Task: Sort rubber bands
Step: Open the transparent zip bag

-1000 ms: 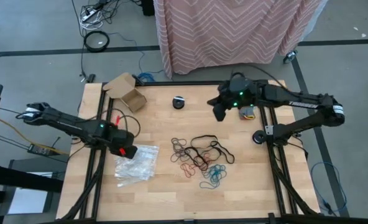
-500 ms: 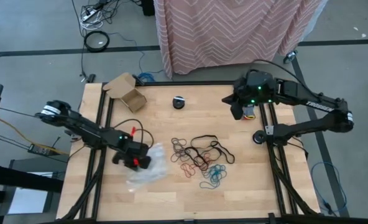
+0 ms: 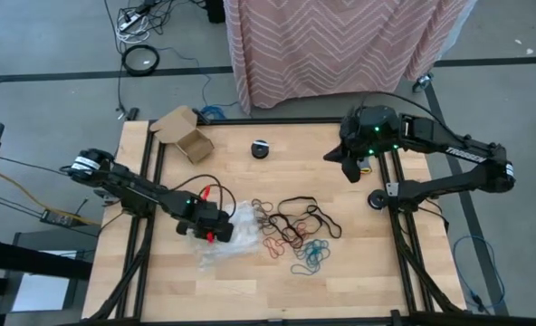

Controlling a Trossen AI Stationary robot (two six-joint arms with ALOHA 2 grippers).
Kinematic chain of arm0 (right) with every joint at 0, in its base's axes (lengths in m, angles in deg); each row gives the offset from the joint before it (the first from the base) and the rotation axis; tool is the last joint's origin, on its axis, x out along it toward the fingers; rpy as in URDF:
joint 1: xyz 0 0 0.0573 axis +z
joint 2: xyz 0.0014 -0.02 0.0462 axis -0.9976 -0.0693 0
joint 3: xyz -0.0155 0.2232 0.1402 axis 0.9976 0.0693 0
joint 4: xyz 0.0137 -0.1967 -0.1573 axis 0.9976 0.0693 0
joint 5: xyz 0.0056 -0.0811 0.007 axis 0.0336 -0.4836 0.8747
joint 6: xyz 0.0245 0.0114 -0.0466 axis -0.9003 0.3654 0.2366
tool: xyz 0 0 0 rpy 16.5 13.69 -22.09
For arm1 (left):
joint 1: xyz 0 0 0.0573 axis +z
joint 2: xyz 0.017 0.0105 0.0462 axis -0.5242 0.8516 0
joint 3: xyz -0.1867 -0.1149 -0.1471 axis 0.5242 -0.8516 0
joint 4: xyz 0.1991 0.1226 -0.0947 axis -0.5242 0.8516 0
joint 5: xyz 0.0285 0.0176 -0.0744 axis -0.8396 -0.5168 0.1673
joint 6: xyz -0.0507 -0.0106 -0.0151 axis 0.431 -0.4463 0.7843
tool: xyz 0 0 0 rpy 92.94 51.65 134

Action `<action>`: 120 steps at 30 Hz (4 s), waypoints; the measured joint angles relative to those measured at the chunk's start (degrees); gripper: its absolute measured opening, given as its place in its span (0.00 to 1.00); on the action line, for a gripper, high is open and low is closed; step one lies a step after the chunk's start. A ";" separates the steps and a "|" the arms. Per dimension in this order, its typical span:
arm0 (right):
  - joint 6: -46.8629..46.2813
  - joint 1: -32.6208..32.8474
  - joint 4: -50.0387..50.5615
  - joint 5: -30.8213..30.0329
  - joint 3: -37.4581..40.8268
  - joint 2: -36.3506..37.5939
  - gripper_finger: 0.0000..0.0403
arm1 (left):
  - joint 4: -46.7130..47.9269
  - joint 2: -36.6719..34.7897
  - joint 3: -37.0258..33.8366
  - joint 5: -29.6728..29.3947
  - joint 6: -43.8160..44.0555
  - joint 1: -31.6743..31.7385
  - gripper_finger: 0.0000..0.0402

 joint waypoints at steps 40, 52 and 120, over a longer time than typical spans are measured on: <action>-21.42 6.75 -56.51 22.06 4.24 -54.22 0.36 | -16.84 -15.33 29.54 -20.68 -68.92 4.65 0.07; -27.44 7.56 -60.67 16.75 4.22 -56.57 0.32 | -13.98 -15.31 29.54 -18.67 -69.08 4.65 0.07; -35.87 11.47 -54.64 12.60 4.24 -56.49 0.14 | -69.01 12.93 -12.68 4.58 -30.40 5.40 0.05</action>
